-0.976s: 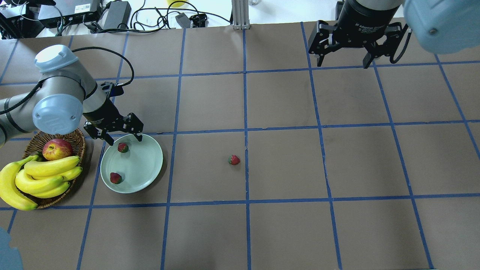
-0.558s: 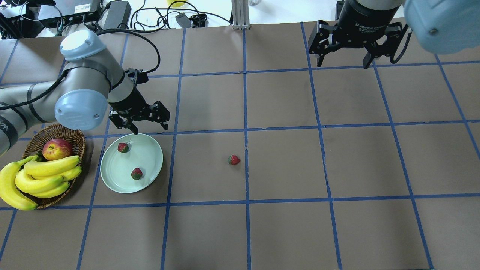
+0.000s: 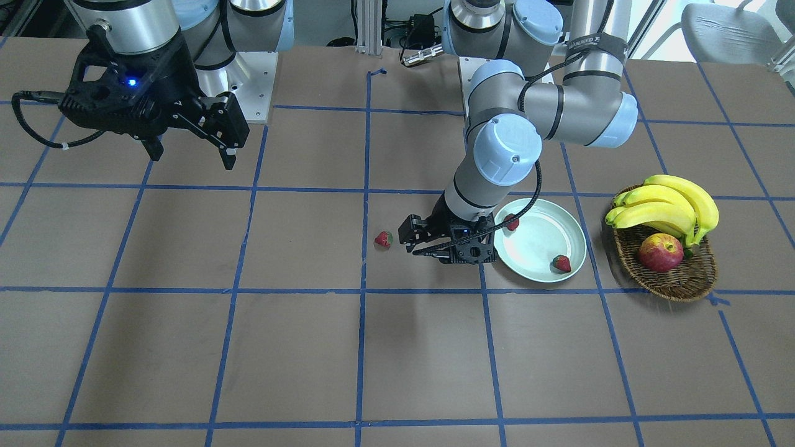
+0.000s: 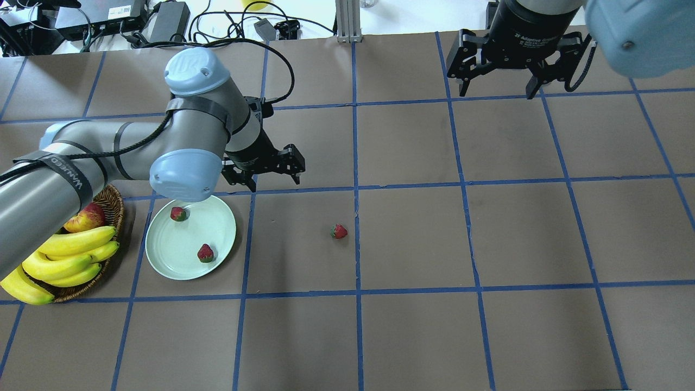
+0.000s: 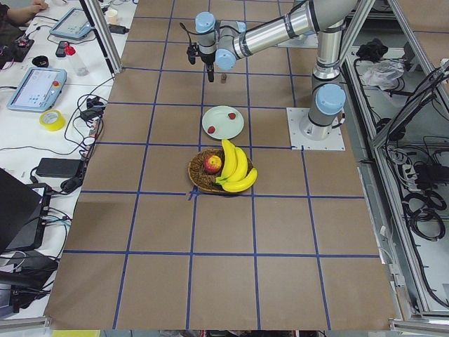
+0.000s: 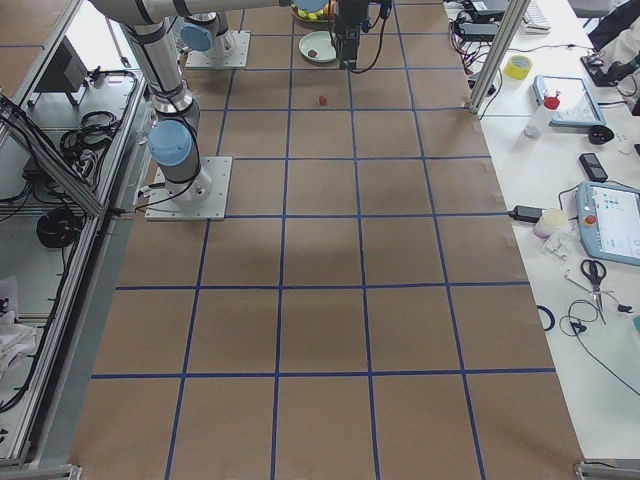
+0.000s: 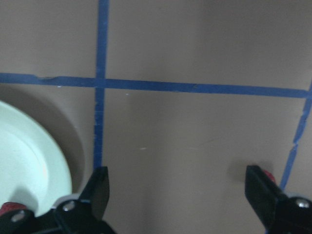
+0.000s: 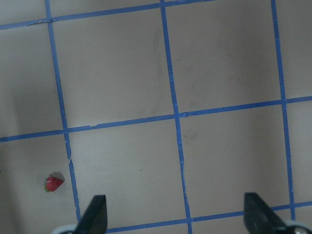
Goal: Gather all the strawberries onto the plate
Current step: 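Reach the left gripper to the last strawberry and grasp it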
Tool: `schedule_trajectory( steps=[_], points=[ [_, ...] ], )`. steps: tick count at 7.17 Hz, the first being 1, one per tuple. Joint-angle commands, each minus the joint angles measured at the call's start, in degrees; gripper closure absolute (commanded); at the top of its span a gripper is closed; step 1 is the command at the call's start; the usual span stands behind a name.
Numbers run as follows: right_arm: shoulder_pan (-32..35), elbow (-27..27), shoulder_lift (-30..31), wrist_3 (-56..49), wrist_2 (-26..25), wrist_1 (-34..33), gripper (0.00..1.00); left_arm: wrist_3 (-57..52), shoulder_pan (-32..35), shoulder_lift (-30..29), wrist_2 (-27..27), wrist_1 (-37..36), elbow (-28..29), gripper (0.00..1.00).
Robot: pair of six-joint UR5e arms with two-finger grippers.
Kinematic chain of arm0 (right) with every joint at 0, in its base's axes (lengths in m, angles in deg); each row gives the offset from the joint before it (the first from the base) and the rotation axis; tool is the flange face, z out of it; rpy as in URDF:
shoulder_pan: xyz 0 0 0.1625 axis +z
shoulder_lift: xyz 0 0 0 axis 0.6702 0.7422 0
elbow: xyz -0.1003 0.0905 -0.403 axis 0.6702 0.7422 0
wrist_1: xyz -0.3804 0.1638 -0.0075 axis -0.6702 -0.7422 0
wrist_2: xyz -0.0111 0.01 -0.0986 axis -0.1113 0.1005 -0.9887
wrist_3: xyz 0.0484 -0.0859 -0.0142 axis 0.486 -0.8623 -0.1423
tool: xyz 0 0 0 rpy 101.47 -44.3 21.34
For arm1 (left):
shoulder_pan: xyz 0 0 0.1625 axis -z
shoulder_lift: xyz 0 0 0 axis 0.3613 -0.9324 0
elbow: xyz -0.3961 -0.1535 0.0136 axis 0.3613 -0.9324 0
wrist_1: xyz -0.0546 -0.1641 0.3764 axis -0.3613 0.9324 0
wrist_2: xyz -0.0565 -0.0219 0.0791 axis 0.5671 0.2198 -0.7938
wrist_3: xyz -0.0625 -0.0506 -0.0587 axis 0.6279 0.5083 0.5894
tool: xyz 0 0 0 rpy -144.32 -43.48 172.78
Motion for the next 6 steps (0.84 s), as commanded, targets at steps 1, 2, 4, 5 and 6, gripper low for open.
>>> schedule_trajectory(
  steps=[1, 2, 4, 5, 6],
  points=[
    [0.00, 0.00, 0.00, 0.03, 0.01, -0.03, 0.00, 6.36, 3.50, -3.01, 3.36, -4.59, -2.08, 0.01],
    [0.00, 0.00, 0.00, -0.06, 0.01, -0.03, 0.00, 7.24, 4.82, -4.68, 3.27, -5.48, -2.17, 0.03],
    [0.00, 0.00, 0.00, 0.03, 0.01, -0.03, 0.00, 8.31, 5.71, -6.27, 3.00, -5.49, -2.95, 0.10],
    [0.00, 0.00, 0.00, -0.06, -0.08, 0.06, 0.00, 8.74, 6.58, -6.36, 3.00, -5.66, -3.48, 0.10],
    [0.00, 0.00, 0.00, -0.06, 0.01, 0.06, 0.00, 8.92, 6.85, -6.36, 2.83, -5.66, -3.75, 0.19]
  ],
)
